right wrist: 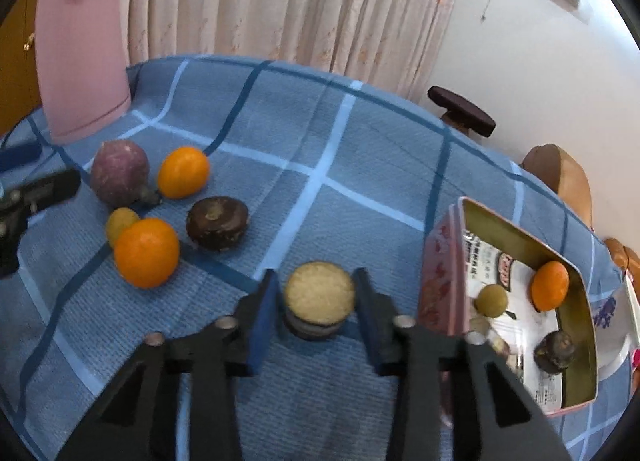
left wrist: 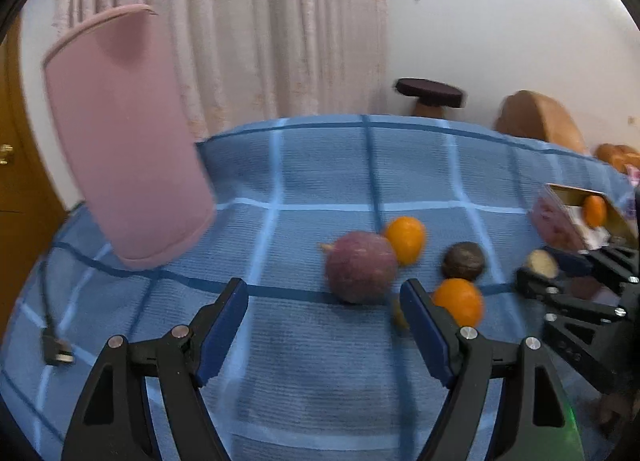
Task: Organize fruits
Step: 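Move the right tool back to the pile and grasp the round cake, then grasp an orange with the left tool while the right tool holds the cake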
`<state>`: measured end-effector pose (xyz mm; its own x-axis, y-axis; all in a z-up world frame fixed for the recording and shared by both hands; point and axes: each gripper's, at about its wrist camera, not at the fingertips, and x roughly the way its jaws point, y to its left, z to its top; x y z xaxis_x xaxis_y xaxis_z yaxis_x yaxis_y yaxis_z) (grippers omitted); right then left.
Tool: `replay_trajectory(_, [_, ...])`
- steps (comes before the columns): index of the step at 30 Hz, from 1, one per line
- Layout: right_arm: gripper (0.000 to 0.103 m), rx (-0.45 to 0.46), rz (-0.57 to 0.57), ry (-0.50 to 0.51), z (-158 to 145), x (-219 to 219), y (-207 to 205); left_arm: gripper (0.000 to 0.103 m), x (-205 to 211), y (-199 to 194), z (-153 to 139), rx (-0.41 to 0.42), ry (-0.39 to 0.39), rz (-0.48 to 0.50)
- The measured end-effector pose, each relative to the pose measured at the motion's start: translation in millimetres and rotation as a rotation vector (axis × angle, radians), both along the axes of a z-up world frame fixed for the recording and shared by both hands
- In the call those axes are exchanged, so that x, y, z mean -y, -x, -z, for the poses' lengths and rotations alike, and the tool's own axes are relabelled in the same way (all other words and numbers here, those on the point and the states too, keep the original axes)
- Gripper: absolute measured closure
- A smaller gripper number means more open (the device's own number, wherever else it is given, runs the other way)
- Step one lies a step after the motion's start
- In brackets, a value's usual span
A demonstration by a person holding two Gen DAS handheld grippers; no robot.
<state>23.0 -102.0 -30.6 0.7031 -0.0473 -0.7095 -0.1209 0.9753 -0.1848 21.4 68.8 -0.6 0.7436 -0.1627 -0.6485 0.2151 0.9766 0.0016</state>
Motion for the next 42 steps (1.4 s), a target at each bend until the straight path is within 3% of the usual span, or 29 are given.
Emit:
replay_trajectory(4, [0.066,0.000,-0.028,-0.085,-3.0,10.2,8.8,0.024,16.9,10.6,-5.0,0.044,0.006,0.104])
replay_trajectory(8, [0.066,0.038,-0.073,-0.138,-9.1,13.3,21.2,0.024,34.2,10.1,-0.4,0.017,0.007,0.181])
replay_trajectory(11, [0.066,0.054,-0.074,-0.169,-10.8,15.5,29.1,0.024,43.3,6.9,3.8,0.005,-0.017,0.203])
replay_trajectory(15, [0.066,0.115,-0.049,-0.224,-23.5,30.8,41.7,0.024,51.4,-0.3,10.0,-0.038,0.017,0.221])
replay_trajectory(20, [0.066,0.159,-0.037,-0.260,-31.4,36.2,43.7,0.024,72.9,-4.2,19.1,-0.051,-0.049,0.248])
replay_trajectory(22, [0.066,0.156,-0.036,-0.265,-30.6,36.6,42.8,0.030,77.8,-7.4,21.3,-0.059,-0.074,0.237])
replay_trajectory(25, [0.066,0.148,-0.033,-0.275,-30.4,39.0,42.3,0.054,82.3,-8.9,19.9,-0.038,-0.105,0.226])
replay_trajectory(29, [0.066,0.154,-0.032,-0.270,-33.0,40.5,46.6,0.055,85.9,-5.5,20.5,-0.026,-0.137,0.254])
replay_trajectory(31, [0.066,0.157,-0.030,-0.267,-33.4,40.1,47.2,0.058,77.0,-4.4,17.0,-0.027,-0.086,0.270])
replay_trajectory(33, [0.066,0.158,-0.030,-0.269,-33.0,40.3,46.6,0.070,62.5,-2.9,11.8,-0.033,-0.005,0.272])
replay_trajectory(35, [0.066,0.161,-0.032,-0.272,-33.8,40.9,46.8,0.071,53.1,-2.3,9.4,-0.026,0.038,0.252])
replay_trajectory(40, [0.066,0.172,-0.041,-0.263,-36.3,40.3,49.3,0.070,56.1,0.8,9.3,-0.023,0.038,0.271])
replay_trajectory(42, [0.066,0.178,-0.040,-0.266,-37.8,41.3,50.1,0.063,60.5,5.2,8.6,-0.020,0.031,0.295])
